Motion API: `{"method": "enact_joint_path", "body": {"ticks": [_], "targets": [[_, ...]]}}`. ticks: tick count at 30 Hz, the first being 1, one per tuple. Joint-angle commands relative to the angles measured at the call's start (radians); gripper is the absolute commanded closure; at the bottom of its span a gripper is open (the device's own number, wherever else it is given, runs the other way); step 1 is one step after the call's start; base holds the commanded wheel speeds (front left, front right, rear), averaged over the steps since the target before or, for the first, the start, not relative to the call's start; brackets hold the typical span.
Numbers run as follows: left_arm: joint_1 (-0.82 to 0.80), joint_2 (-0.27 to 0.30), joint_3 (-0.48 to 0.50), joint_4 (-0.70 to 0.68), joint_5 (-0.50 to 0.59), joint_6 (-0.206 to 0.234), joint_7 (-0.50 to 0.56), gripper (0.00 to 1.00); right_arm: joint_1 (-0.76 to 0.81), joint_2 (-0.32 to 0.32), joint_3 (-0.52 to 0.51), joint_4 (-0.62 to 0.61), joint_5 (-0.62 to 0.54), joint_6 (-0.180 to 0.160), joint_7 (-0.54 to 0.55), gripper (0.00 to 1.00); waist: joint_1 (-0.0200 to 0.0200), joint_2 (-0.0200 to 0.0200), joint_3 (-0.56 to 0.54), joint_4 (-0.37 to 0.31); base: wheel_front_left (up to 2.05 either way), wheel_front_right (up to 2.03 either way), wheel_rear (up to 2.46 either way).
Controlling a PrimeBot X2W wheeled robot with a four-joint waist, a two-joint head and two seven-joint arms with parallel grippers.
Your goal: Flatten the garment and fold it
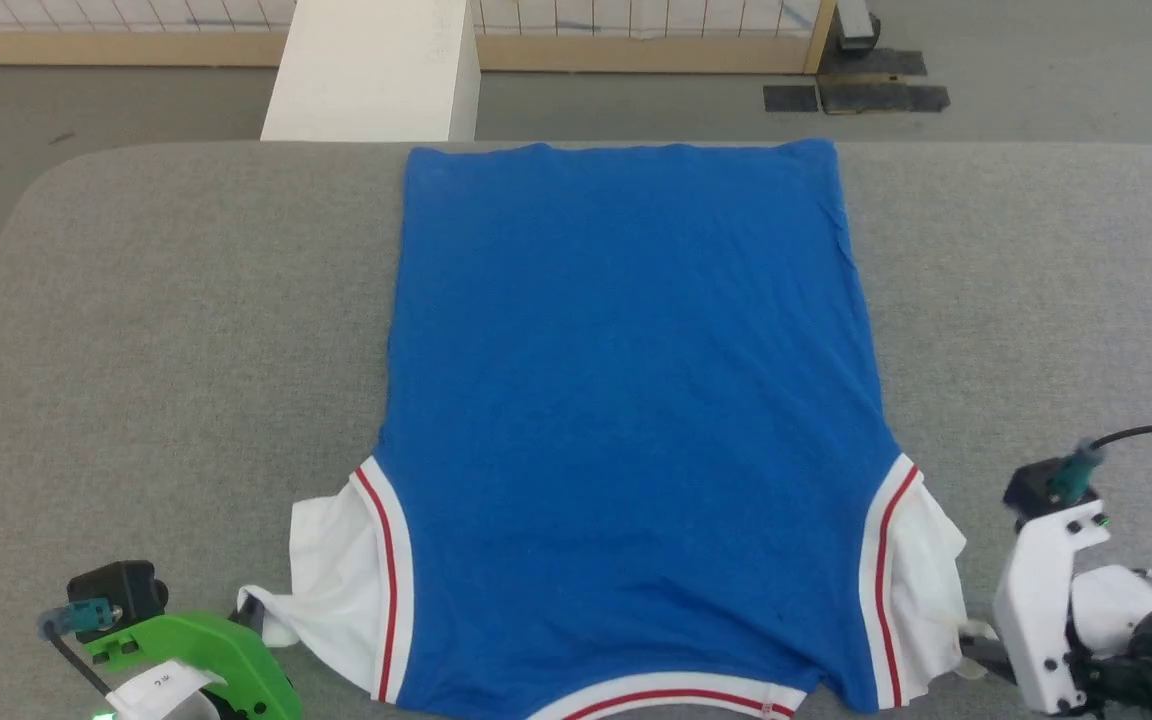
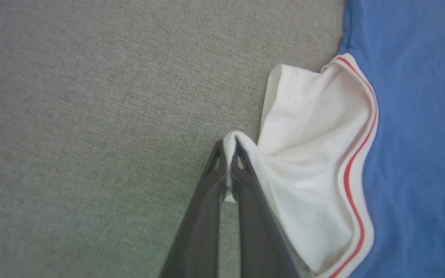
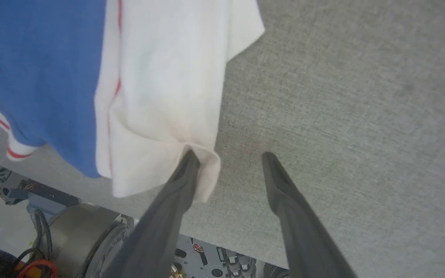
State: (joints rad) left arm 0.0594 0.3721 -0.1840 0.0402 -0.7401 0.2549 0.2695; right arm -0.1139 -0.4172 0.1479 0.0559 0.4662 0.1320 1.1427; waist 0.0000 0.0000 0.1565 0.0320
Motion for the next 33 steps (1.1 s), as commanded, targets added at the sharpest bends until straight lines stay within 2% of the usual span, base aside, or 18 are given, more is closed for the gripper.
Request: {"method": "enact_joint_path", "body": {"ticks": [1,10,13,17,21,22,23,28,33], "targets": [[-0.004,-0.002,0.005,-0.001,-0.011,-0.004,-0.012,1.0,0.001,0.01,-0.029,-0.009,0.022,-0.001,-0.02,0.0,0.0,0.0,-0.015,-0.007,0.0,0.0,0.0],[0.028,0.001,0.021,-0.024,-0.02,0.01,-0.025,1.0,0.031,0.094,-0.292,-0.175,0.104,-0.001,-0.117,0.0,0.0,0.0,-0.05,-0.033,0.0,0.0,0.0],[0.035,0.001,0.029,-0.037,-0.022,0.015,-0.033,1.0,0.008,0.144,-0.391,-0.236,0.095,-0.001,-0.234,0.0,0.0,0.0,-0.049,-0.04,0.0,0.0,0.0],[0.041,-0.002,0.039,-0.052,-0.027,0.021,-0.044,1.0,-0.024,0.185,-0.438,-0.256,0.064,-0.001,-0.418,0.0,0.0,0.0,-0.043,-0.043,0.0,0.0,0.0],[0.044,-0.007,0.047,-0.069,-0.03,0.024,-0.058,1.0,-0.055,0.211,-0.438,-0.222,0.048,-0.001,-0.567,0.0,0.0,0.0,-0.022,-0.04,0.0,0.0,0.0],[0.037,-0.007,0.052,-0.086,-0.024,0.024,-0.077,1.0,-0.095,0.215,-0.419,-0.183,0.032,-0.001,-0.657,0.0,0.0,0.0,0.007,-0.034,0.0,0.0,0.0],[0.033,-0.007,0.051,-0.094,-0.022,0.022,-0.082,1.0,-0.115,0.212,-0.407,-0.164,0.022,-0.001,-0.682,0.0,0.0,0.0,0.022,-0.03,0.0,0.0,0.0],[-0.007,-0.014,0.035,-0.141,-0.001,0.009,-0.113,1.0,-0.257,0.2,-0.348,-0.06,-0.025,-0.001,-0.751,0.0,0.0,0.0,0.116,0.001,0.0,0.0,0.0],[-0.046,-0.034,0.012,-0.187,0.016,0.0,-0.14,1.0,-0.451,0.163,-0.3,0.054,-0.094,-0.001,-0.744,0.0,0.0,0.0,0.219,0.05,0.0,0.0,0.0]]}}
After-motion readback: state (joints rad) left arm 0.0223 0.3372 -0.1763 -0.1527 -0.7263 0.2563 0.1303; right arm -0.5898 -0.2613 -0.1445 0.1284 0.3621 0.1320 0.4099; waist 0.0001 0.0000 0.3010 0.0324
